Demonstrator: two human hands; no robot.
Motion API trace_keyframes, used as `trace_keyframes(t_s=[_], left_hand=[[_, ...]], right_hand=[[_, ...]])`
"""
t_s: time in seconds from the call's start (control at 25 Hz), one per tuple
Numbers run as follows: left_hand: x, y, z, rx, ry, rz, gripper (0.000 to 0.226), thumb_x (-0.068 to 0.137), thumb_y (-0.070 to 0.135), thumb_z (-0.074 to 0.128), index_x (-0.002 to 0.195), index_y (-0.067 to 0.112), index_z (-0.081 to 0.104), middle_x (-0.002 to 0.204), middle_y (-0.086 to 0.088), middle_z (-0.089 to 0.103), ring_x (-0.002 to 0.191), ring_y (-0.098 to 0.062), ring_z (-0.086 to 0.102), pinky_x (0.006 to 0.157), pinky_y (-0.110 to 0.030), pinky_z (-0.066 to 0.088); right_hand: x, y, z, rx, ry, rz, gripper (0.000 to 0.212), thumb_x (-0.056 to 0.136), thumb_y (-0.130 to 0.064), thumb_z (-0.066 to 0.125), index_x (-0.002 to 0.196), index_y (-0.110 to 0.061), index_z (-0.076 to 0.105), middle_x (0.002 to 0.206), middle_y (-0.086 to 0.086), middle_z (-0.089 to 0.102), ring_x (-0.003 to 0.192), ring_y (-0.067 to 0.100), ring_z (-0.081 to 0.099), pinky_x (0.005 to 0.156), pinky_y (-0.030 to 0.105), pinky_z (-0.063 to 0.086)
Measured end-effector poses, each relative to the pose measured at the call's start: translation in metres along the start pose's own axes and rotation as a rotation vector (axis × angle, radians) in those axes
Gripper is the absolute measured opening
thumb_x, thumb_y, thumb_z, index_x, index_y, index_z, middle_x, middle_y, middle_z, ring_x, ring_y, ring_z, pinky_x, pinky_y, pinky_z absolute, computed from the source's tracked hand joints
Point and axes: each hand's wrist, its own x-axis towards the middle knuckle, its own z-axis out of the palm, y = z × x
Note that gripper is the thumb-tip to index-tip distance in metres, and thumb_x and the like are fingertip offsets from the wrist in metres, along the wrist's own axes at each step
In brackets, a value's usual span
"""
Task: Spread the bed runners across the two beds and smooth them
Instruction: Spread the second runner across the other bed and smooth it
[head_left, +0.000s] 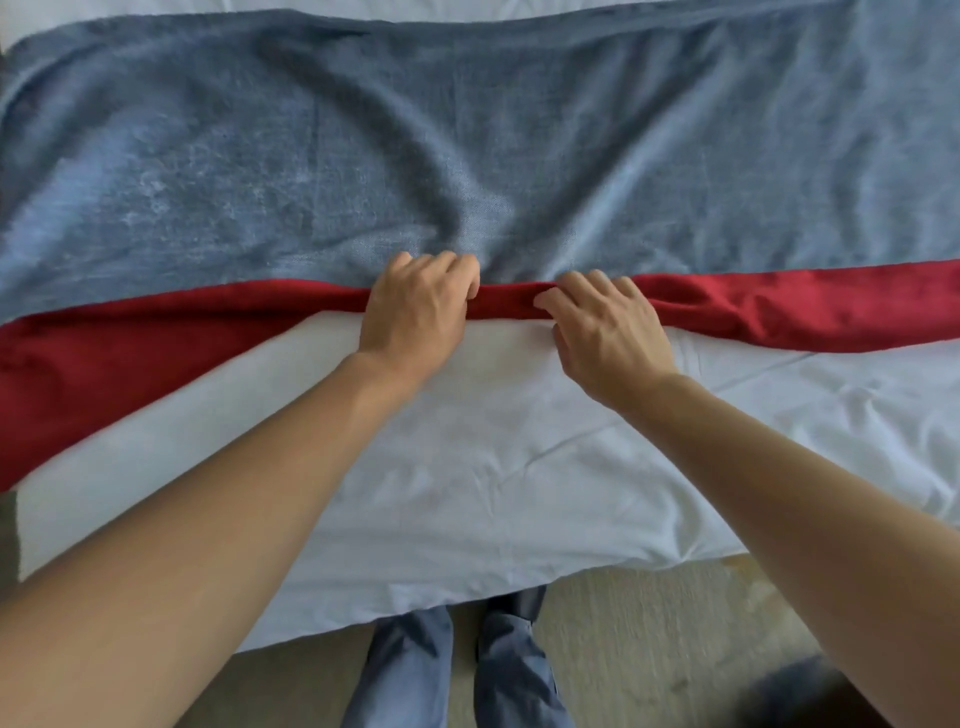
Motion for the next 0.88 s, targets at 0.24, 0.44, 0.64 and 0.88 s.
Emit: trace_keyframes(t_s=[0.24,0.44,0.64,0.88], left_hand=[[-0.006,-0.028,0.004,0.096,-0.077,0.18,0.021,0.085,0.034,0.061,0.094,0.017,0.07,0.096,-0.002,0.064,0.089,-0.028,0.059,0.078,-0.04,0.039],[0.005,-0.029,-0.007,0.136,-0.013,0.152,0.015,0.085,0.028,0.061,0.078,0.021,0.073,0.076,0.001,0.061,0.077,-0.026,0.055,0.073,-0.037,0.029],[0.031,-0.034,-0.049,-0.496,-0.546,-0.232,0.008,0.081,0.031,0.074,0.08,0.025,0.079,0.076,0.01,0.072,0.076,-0.008,0.063,0.07,-0.021,0.043],[0.012,-0.015,-0.032,-0.151,-0.306,0.136,0.01,0.077,0.033,0.061,0.076,0.025,0.066,0.078,0.007,0.061,0.079,-0.022,0.055,0.075,-0.032,0.034]], right_hand=[[0.024,0.011,0.01,-0.097,-0.01,0.053,0.009,0.085,-0.011,0.059,0.087,-0.014,0.066,0.081,0.004,0.061,0.081,0.031,0.056,0.07,0.043,0.04],[0.031,0.016,0.001,0.021,0.012,0.106,0.013,0.083,-0.019,0.057,0.078,-0.016,0.068,0.069,0.001,0.063,0.074,0.031,0.056,0.072,0.039,0.035],[0.029,0.025,-0.026,0.245,-0.161,0.124,0.014,0.085,-0.021,0.063,0.087,-0.02,0.077,0.078,-0.002,0.069,0.079,0.027,0.059,0.081,0.038,0.042],[0.036,0.026,-0.023,0.263,-0.219,0.202,0.013,0.087,-0.024,0.065,0.087,-0.025,0.078,0.084,-0.006,0.072,0.083,0.024,0.062,0.082,0.028,0.034]])
